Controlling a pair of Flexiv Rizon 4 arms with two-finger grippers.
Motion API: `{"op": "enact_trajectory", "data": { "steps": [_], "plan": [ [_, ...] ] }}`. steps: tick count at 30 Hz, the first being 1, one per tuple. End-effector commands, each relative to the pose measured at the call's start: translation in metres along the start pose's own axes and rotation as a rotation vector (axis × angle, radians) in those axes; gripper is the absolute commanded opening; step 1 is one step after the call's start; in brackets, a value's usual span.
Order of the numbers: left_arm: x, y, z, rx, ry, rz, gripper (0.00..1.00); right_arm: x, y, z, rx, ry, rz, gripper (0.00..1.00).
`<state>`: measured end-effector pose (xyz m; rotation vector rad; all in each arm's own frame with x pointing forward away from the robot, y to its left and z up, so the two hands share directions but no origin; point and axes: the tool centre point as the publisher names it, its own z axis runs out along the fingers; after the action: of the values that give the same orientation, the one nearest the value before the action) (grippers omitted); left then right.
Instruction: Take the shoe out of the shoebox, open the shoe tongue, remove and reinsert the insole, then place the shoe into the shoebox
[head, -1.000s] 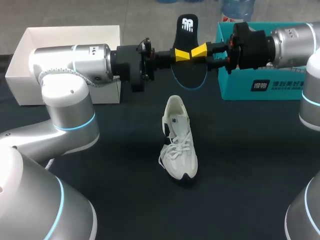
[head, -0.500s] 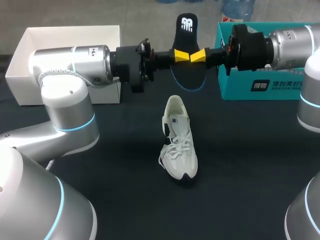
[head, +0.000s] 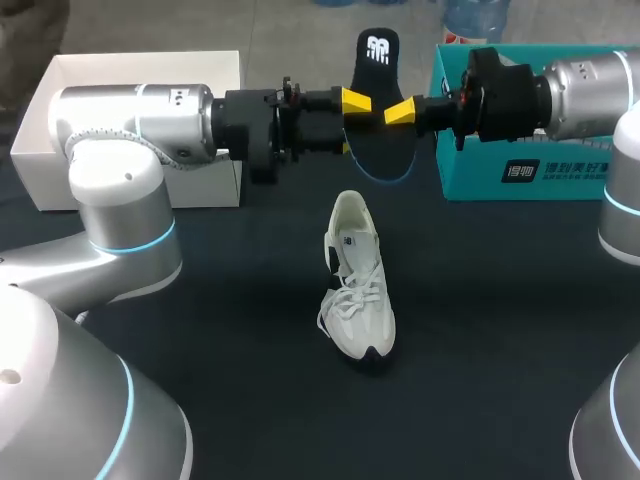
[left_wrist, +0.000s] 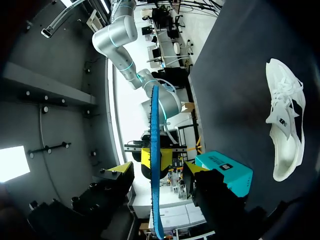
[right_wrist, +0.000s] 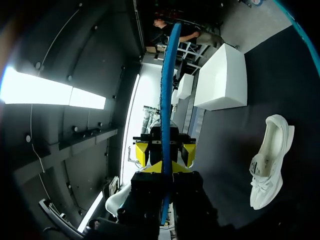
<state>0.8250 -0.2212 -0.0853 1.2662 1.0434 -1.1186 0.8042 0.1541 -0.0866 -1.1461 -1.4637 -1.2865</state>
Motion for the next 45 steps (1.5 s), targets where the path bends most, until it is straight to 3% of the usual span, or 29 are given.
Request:
{"op": "enact_trajectory", "data": {
  "steps": [1, 5, 27, 36, 45],
  "plan": [
    [-0.003, 0.002, -0.015, 0.018, 0.011, 0.009, 1.00, 0.002, -0.002, -0.004, 0.000, -0.007, -0.002, 0.00],
    [-0.003, 0.001, -0.028, 0.088, 0.046, 0.027, 1.00, 0.003, -0.001, -0.007, 0.003, -0.021, 0.000, 0.00],
    [0.006, 0.015, -0.115, 0.279, 0.248, 0.099, 1.00, 0.005, 0.016, -0.004, -0.011, -0.129, -0.176, 0.00],
    [0.023, 0.023, -0.147, 0.304, 0.354, 0.102, 1.00, 0.002, 0.021, -0.003, -0.026, -0.150, -0.200, 0.00],
    [0.027, 0.038, -0.164, 0.330, 0.372, 0.157, 1.00, 0.001, 0.031, -0.002, -0.060, -0.170, -0.230, 0.00]
  ]
}}
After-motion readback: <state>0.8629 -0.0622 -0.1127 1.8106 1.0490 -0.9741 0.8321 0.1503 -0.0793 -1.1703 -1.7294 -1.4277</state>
